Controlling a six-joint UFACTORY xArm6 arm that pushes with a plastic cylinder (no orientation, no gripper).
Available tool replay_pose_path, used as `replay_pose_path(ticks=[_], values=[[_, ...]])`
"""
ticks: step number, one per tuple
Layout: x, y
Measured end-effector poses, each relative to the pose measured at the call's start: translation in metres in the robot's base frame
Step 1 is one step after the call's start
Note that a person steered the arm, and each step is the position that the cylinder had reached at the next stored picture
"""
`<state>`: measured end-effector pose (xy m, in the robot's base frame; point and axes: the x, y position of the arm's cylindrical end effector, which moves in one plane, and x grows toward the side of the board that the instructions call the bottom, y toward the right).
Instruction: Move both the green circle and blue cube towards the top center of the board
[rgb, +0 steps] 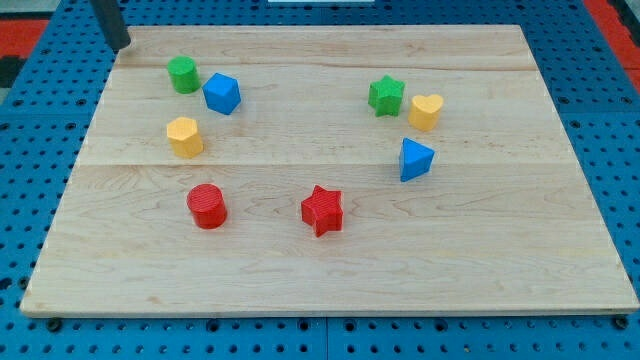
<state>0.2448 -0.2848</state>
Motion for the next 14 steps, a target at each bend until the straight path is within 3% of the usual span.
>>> replay_pose_path(ticks=[3,5,6,7,8,9,10,11,12,13,14], values=[[0.026,0.096],[0.028,0.09],[0.028,0.042],[0.077,0.036],[0.093,0.068],[0.076,0.157],[0.076,0.204],[0.069,0.178],[0.047,0.222],[0.059,0.307],[0.103,0.284]])
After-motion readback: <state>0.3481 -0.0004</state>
